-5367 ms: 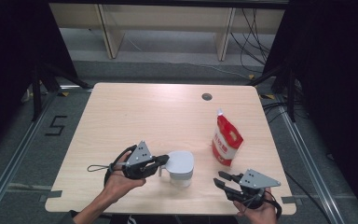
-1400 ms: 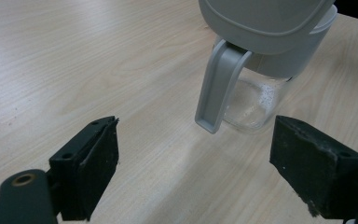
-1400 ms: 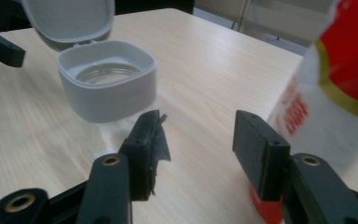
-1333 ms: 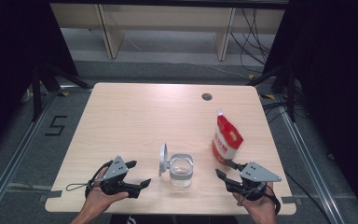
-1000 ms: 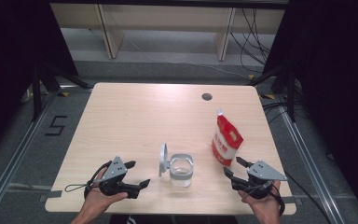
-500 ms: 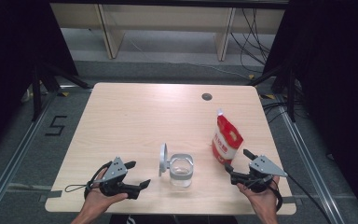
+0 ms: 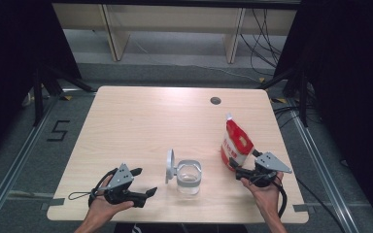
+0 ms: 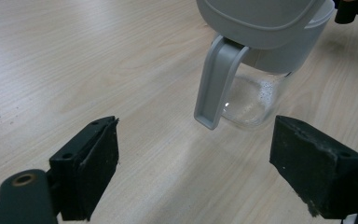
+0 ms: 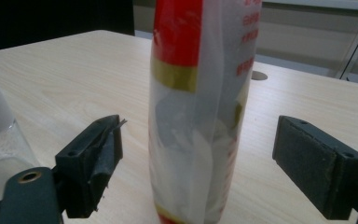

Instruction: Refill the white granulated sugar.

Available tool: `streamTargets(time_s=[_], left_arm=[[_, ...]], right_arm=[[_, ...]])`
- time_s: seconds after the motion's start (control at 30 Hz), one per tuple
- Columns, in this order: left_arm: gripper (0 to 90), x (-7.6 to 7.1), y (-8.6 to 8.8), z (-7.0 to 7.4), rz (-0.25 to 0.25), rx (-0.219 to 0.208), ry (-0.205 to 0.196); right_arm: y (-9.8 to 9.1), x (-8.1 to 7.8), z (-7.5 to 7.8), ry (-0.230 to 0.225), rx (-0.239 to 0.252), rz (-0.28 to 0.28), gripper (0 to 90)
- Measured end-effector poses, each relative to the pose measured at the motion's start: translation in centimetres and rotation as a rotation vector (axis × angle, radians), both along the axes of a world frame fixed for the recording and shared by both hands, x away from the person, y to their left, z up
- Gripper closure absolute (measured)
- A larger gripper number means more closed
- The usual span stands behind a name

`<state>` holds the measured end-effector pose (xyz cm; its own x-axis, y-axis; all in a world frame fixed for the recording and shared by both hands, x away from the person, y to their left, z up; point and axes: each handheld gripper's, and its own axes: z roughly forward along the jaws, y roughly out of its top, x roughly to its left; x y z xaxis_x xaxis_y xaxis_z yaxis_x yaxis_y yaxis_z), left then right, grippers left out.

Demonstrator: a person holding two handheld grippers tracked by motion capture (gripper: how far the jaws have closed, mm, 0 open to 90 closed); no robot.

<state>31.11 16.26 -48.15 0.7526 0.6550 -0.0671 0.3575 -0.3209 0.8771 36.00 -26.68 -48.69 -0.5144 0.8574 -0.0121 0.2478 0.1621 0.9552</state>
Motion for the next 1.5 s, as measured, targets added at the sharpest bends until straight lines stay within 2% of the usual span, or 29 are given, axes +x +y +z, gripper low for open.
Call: streamTargets(time_s=[0.03,0.07,0.1,0.17,0.27,0.3,0.33,0.37,0.43,0.47,0.5,0.53,0.6,0.63,0.67,0.77,0.87,0.93,0.97,1.0,1.03,1.07,1.2,1.37,1.5], left_arm=[[15.2,0.0,0.0,0.0,-0.002,0.000,0.000],[15.2,0.0,0.0,0.0,-0.005,-0.001,0.001],[15.2,0.0,0.0,0.0,-0.003,-0.003,0.003],[15.2,0.0,-0.1,-0.1,0.001,-0.018,0.014],[15.2,0.0,-0.1,-0.1,-0.001,-0.013,0.008],[15.2,0.0,-0.1,-0.1,0.000,-0.010,0.007],[15.2,0.0,0.0,-0.1,-0.006,-0.004,-0.002],[15.2,0.0,0.0,-0.1,-0.005,-0.005,-0.001],[15.2,0.0,0.0,0.0,-0.007,0.001,-0.003],[15.2,0.0,0.0,0.0,-0.002,-0.001,-0.001],[15.2,0.0,0.0,0.0,-0.003,-0.002,-0.001],[15.2,0.0,0.0,0.0,-0.004,-0.002,-0.002],[15.2,0.0,0.0,0.0,-0.010,0.003,-0.004],[15.2,0.0,-0.1,0.0,-0.013,0.000,-0.006],[15.2,0.0,-0.1,0.0,-0.013,-0.001,-0.006],[15.2,0.0,-0.1,-0.1,-0.016,-0.004,-0.005],[15.2,0.0,0.0,0.0,-0.010,0.000,-0.002],[15.2,0.0,0.0,0.0,-0.016,0.000,-0.008],[15.2,-0.1,-0.2,-0.1,-0.004,-0.019,0.011],[15.2,-0.1,-0.2,-0.1,-0.005,-0.020,0.012],[15.2,-0.1,-0.1,-0.1,-0.007,-0.016,0.009],[15.2,-0.1,-0.1,-0.1,-0.008,-0.016,0.010],[15.2,-0.1,-0.1,-0.1,-0.008,-0.017,0.008],[15.2,-0.2,-0.1,0.0,-0.006,-0.009,0.007],[15.2,-0.2,-0.1,0.0,-0.008,-0.012,0.008]], right_arm=[[0.2,0.1,-0.1,-0.002,0.004,-0.008,18.2],[0.0,0.4,-0.2,-0.022,-0.029,0.017,18.2],[0.2,0.3,-0.3,0.002,-0.012,0.002,18.6],[0.6,0.3,-0.4,-0.003,-0.015,0.000,19.5],[0.8,0.5,-0.6,-0.010,-0.034,0.014,20.0],[0.9,0.6,-0.7,-0.010,-0.019,0.003,20.6],[0.9,0.8,-0.8,-0.015,-0.029,0.027,21.4],[1.0,0.7,-0.8,-0.007,-0.030,0.012,21.7],[1.1,1.0,-0.9,-0.033,-0.027,0.007,22.4],[1.2,0.9,-1.0,-0.009,-0.002,0.001,23.0],[1.1,1.1,-1.0,-0.032,-0.028,0.008,23.6],[1.2,1.2,-1.2,-0.042,-0.034,0.006,24.5],[1.2,1.3,-1.3,-0.037,-0.048,0.000,25.7],[1.4,1.3,-1.4,-0.034,-0.028,-0.006,25.7],[1.4,1.5,-1.5,-0.046,-0.036,0.000,25.8],[1.5,1.6,-1.8,-0.026,-0.020,0.001,28.2],[1.8,1.8,-2.0,-0.062,-0.022,-0.016,32.0],[1.8,2.0,-2.1,-0.066,-0.006,-0.007,32.9],[1.9,2.0,-2.2,-0.071,-0.005,-0.005,33.7],[1.9,2.0,-2.2,-0.080,-0.002,-0.023,34.0],[2.1,2.0,-2.2,-0.066,0.018,-0.034,34.1],[1.9,2.2,-2.3,-0.078,0.012,-0.023,34.2],[2.0,2.3,-2.5,-0.080,0.007,-0.026,35.6],[2.1,2.5,-2.9,-0.076,0.022,-0.029,36.4],[2.0,2.5,-2.9,-0.071,0.013,-0.041,38.3]])
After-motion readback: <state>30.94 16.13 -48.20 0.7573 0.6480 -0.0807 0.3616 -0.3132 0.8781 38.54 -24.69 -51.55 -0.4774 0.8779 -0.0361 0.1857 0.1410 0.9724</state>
